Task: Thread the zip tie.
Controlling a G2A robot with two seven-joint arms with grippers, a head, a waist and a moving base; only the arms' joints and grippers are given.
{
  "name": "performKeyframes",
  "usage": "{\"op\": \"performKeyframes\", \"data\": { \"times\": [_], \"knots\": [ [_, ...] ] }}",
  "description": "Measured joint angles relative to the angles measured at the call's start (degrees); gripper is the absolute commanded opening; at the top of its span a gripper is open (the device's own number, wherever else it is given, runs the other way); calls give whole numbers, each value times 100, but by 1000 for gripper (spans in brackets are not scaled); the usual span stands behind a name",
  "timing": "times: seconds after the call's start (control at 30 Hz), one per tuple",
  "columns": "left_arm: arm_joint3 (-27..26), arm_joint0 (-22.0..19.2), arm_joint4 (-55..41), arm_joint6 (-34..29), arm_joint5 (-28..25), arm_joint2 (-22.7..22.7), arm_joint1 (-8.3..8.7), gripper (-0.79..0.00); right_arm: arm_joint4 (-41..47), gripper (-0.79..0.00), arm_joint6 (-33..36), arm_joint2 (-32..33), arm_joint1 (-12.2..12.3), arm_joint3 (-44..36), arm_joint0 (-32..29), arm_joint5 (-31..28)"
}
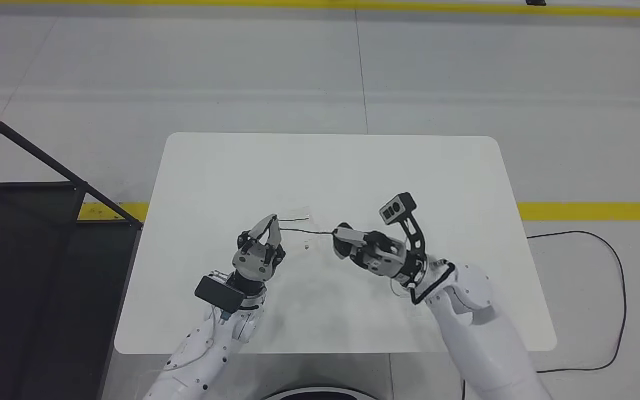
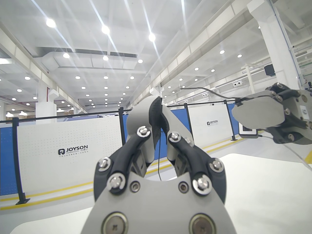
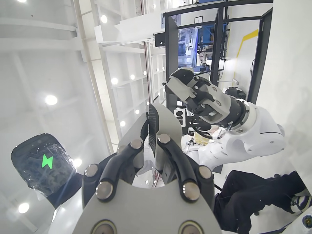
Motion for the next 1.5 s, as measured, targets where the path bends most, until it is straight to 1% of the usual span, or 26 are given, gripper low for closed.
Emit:
{"op": "performKeyframes", "data": {
  "times": [0.2,0.73,1.5],
  "knots": [
    [0,0,0,0,0,0,0,-785,-37,-785,-115,-114,-29,113,140,129],
    [0,0,0,0,0,0,0,-785,58,-785,-76,-115,-51,139,152,60],
    [0,0,0,0,0,0,0,-785,-17,-785,-224,-211,-96,256,288,176]
  ]
}}
